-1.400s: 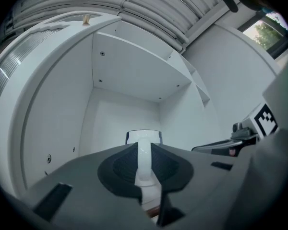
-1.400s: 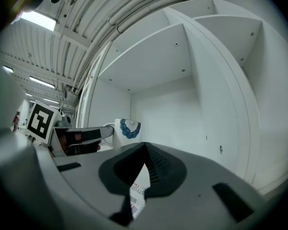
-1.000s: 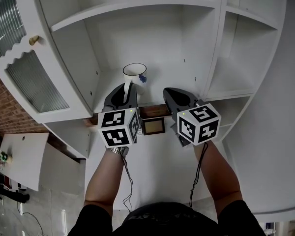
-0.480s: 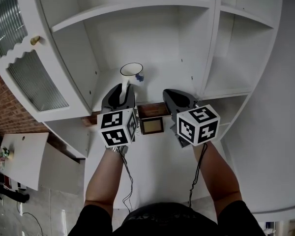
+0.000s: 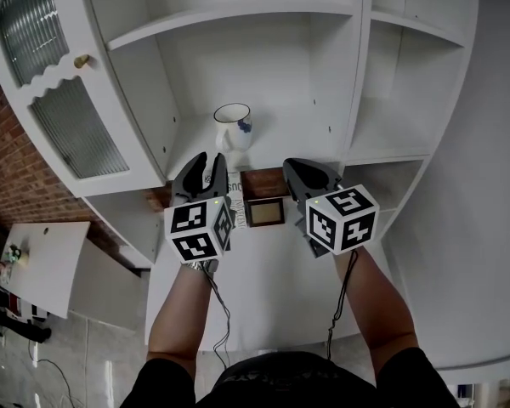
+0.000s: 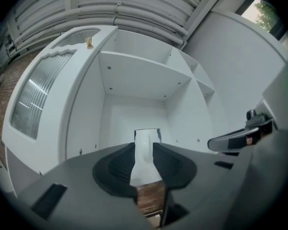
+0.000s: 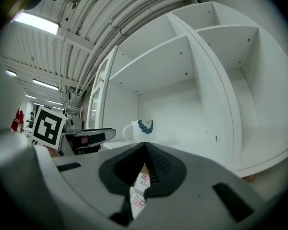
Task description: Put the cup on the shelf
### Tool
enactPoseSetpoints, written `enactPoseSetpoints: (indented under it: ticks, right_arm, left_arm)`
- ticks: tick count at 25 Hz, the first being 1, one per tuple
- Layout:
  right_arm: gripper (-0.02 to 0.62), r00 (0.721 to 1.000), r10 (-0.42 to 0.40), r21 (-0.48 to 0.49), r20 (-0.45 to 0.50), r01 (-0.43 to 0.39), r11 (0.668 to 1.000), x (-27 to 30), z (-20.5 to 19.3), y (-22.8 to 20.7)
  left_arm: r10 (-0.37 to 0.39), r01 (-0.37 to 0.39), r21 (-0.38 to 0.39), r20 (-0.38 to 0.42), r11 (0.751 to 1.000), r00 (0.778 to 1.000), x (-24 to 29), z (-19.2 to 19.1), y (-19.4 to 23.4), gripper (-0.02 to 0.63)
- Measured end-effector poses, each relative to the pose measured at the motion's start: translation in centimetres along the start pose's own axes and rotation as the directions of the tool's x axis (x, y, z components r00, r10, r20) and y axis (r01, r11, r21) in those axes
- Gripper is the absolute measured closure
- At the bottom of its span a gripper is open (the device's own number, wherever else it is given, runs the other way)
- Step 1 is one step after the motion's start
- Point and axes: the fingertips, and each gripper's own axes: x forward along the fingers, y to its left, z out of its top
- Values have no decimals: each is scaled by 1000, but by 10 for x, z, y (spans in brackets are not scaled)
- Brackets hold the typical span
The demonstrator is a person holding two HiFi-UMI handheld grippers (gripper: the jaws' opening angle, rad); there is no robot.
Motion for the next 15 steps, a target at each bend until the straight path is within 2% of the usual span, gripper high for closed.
enactPoseSetpoints:
  ticks: [2, 10, 15]
  right_arm:
    - [595, 1000, 6, 0, -3, -6, 1000, -9, -1, 8]
    - [595, 999, 35, 4, -7, -35, 999, -55, -13, 43]
    - [595, 998, 56, 4, -25, -56, 998, -76, -34, 72]
  left_arm:
    - [4, -4, -3, -3, 1000, 1000, -15, 0, -2, 495]
    - [3, -3, -5, -44, 1000, 999, -85, -13, -20, 595]
    - [-7, 8, 9, -103, 1000, 995, -128, -35, -30, 601]
